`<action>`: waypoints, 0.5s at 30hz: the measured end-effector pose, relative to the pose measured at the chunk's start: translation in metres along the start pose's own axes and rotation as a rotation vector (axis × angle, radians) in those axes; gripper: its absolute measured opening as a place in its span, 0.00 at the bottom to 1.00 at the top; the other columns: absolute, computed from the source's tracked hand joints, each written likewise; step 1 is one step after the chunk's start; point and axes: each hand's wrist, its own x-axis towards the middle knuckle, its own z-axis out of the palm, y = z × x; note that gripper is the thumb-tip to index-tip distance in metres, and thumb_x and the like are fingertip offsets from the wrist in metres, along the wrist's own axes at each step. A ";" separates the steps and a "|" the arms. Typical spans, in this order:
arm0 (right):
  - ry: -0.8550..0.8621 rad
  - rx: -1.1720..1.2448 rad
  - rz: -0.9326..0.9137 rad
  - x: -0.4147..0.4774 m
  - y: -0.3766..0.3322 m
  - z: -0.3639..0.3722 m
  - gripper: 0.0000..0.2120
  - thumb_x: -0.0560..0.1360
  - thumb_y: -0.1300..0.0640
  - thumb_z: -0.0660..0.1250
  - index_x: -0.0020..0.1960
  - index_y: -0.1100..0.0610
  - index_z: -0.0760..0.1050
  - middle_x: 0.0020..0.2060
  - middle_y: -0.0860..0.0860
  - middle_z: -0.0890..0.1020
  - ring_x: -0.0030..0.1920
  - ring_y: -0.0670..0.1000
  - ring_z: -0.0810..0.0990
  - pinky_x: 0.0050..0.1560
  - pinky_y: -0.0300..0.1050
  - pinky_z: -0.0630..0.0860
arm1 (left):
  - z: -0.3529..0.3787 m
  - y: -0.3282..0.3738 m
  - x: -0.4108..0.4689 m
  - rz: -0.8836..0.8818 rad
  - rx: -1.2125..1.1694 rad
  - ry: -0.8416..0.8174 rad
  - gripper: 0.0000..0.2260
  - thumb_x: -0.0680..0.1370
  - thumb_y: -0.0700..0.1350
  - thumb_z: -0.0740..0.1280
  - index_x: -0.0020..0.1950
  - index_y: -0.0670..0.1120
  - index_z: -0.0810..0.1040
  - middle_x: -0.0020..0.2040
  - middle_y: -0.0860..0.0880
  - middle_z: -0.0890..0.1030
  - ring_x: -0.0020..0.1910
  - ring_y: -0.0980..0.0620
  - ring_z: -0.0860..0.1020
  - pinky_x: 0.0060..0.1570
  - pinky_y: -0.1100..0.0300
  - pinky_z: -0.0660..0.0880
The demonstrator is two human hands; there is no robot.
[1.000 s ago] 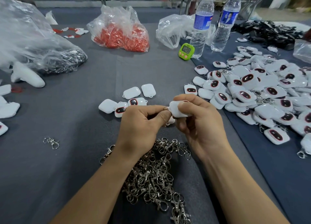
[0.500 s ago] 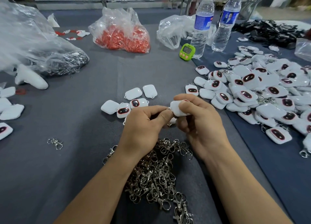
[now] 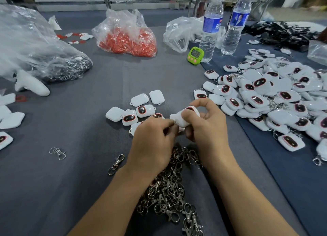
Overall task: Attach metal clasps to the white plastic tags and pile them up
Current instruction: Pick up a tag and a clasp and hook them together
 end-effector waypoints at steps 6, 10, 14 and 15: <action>-0.014 0.437 0.309 0.006 -0.004 0.000 0.06 0.79 0.67 0.66 0.47 0.57 0.75 0.29 0.53 0.79 0.21 0.45 0.68 0.20 0.35 0.65 | -0.006 0.001 0.010 -0.151 -0.443 -0.045 0.14 0.79 0.43 0.71 0.36 0.57 0.85 0.25 0.60 0.72 0.25 0.61 0.66 0.28 0.72 0.61; -0.008 0.408 0.252 0.003 -0.003 0.004 0.05 0.79 0.67 0.66 0.50 0.58 0.74 0.27 0.53 0.78 0.21 0.46 0.69 0.21 0.35 0.63 | -0.005 0.002 0.008 -0.142 -0.408 0.045 0.15 0.78 0.42 0.72 0.31 0.53 0.83 0.25 0.55 0.71 0.27 0.58 0.65 0.28 0.63 0.63; 0.001 0.111 -0.031 -0.003 0.000 0.004 0.08 0.75 0.65 0.69 0.48 0.53 0.75 0.28 0.52 0.80 0.23 0.48 0.72 0.25 0.40 0.69 | -0.007 -0.004 0.005 0.138 0.075 0.105 0.16 0.77 0.41 0.71 0.29 0.41 0.76 0.27 0.48 0.73 0.33 0.50 0.68 0.36 0.53 0.66; -0.005 -0.071 -0.160 -0.006 0.003 0.005 0.09 0.73 0.62 0.70 0.46 0.49 0.74 0.29 0.49 0.82 0.25 0.47 0.74 0.28 0.41 0.72 | -0.007 -0.006 0.005 0.192 0.178 0.075 0.15 0.77 0.40 0.70 0.30 0.41 0.76 0.29 0.47 0.75 0.34 0.48 0.68 0.38 0.52 0.67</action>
